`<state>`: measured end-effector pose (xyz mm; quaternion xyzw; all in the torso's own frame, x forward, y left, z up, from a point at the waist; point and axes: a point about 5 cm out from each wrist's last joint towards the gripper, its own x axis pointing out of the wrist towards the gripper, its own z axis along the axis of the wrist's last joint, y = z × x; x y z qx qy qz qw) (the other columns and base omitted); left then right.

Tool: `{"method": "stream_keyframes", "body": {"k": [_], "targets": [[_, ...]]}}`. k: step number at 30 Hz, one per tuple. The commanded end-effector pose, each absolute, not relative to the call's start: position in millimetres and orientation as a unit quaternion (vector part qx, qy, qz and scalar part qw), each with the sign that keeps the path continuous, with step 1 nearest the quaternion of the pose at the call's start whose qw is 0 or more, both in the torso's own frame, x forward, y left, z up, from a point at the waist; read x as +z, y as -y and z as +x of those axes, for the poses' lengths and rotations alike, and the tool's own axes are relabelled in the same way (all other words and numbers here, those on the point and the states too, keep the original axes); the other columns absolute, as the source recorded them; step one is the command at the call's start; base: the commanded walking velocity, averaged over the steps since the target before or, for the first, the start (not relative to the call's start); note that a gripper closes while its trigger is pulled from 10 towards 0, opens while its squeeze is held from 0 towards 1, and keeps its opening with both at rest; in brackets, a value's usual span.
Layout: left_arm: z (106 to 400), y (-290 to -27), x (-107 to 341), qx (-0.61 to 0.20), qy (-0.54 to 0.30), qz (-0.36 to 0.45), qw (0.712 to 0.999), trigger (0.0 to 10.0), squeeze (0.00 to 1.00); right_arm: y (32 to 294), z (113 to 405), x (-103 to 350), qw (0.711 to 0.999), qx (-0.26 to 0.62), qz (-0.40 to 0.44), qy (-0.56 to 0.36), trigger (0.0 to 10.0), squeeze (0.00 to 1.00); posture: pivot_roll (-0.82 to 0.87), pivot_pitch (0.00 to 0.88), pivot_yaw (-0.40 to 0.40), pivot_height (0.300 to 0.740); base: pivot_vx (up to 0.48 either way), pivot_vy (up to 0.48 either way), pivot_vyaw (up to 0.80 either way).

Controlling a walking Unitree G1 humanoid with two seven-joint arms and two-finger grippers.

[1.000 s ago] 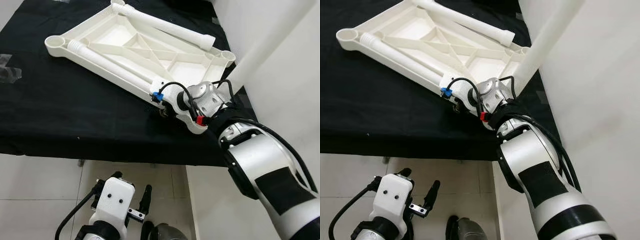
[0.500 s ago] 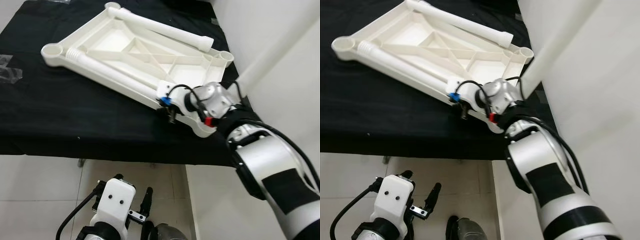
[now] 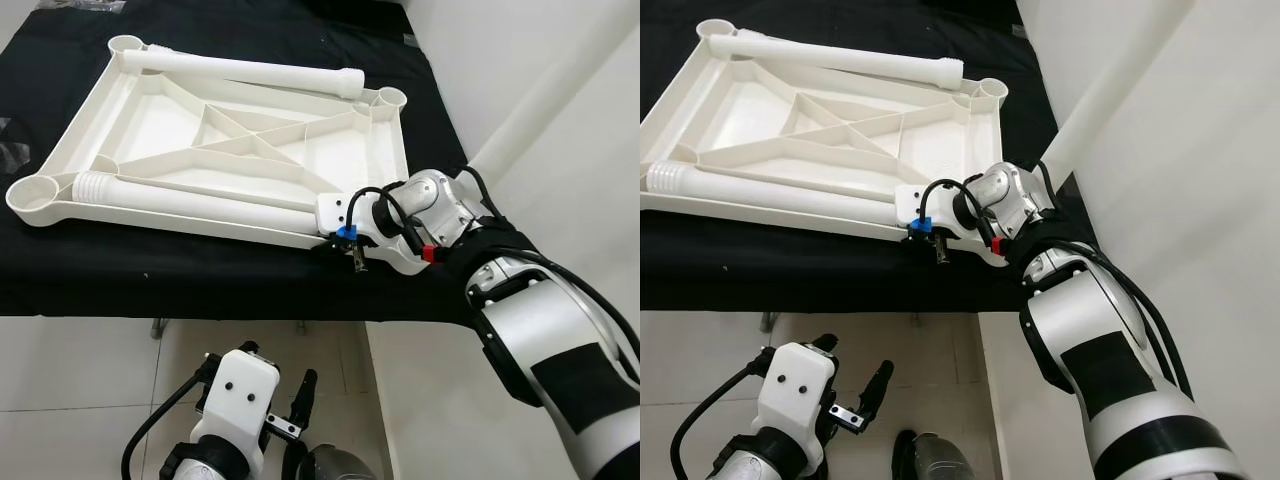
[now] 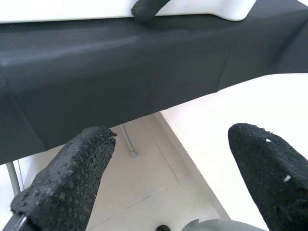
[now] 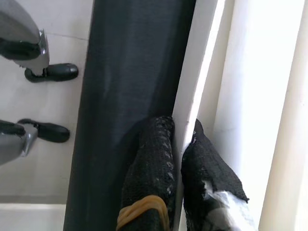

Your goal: Building children table

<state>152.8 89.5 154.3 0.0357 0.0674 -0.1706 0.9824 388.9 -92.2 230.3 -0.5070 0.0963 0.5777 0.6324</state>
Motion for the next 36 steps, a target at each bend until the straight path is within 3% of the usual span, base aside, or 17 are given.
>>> {"method": "stream_keyframes", "body": {"k": [1,11,12,13,14,20,21,28,29,36], "targets": [[150,-79,148,-0.191,-0.088,0.019,0.977,10.0,0.00,94,379,203,0.553,0.615,-0.546,-0.131,0.0,0.00,0.07,0.253,-0.208,0.740,0.000,0.000,0.00],[154,-80,147,-0.192,-0.087,0.022,0.977,10.0,0.00,94,379,208,0.563,0.616,-0.539,-0.113,0.0,0.00,0.07,0.250,-0.203,0.740,0.000,0.000,0.00],[155,-80,147,-0.192,-0.086,0.023,0.977,10.0,0.00,93,381,209,0.565,0.604,-0.552,-0.104,5.4,0.00,0.07,0.247,-0.200,0.740,0.000,0.000,0.00],[155,-80,147,-0.192,-0.086,0.023,0.977,10.0,0.00,93,381,209,0.565,0.604,-0.552,-0.104,5.4,0.00,0.07,0.247,-0.200,0.740,0.000,0.000,0.00],[155,-80,146,-0.192,-0.086,0.023,0.977,10.0,0.00,92,382,210,0.569,0.595,-0.559,-0.096,10.0,0.00,0.07,0.247,-0.200,0.740,0.000,0.000,0.00],[159,-82,145,-0.190,-0.084,0.027,0.978,10.0,0.00,88,383,220,0.599,0.605,-0.516,-0.093,10.0,0.00,0.07,0.241,-0.196,0.740,0.000,0.000,0.00],[160,-82,145,-0.191,-0.083,0.028,0.978,10.0,0.00,86,383,224,0.606,0.611,-0.501,-0.088,10.0,1.00,0.07,0.238,-0.192,0.740,0.000,0.000,0.00],[164,-83,143,-0.193,-0.082,0.032,0.977,10.0,0.00,92,383,228,0.606,0.618,-0.493,-0.088,10.0,1.00,0.07,0.225,-0.182,0.740,0.000,0.000,0.00],[165,-84,142,-0.194,-0.081,0.033,0.977,10.0,0.00,95,383,228,0.600,0.622,-0.492,-0.100,10.0,0.00,0.07,0.219,-0.178,0.740,0.000,0.000,0.00],[172,-84,139,-0.197,-0.079,0.036,0.977,10.0,0.00,108,383,243,0.597,0.632,-0.480,-0.117,10.0,0.00,0.07,0.196,-0.168,0.740,0.000,0.000,0.00]]}}
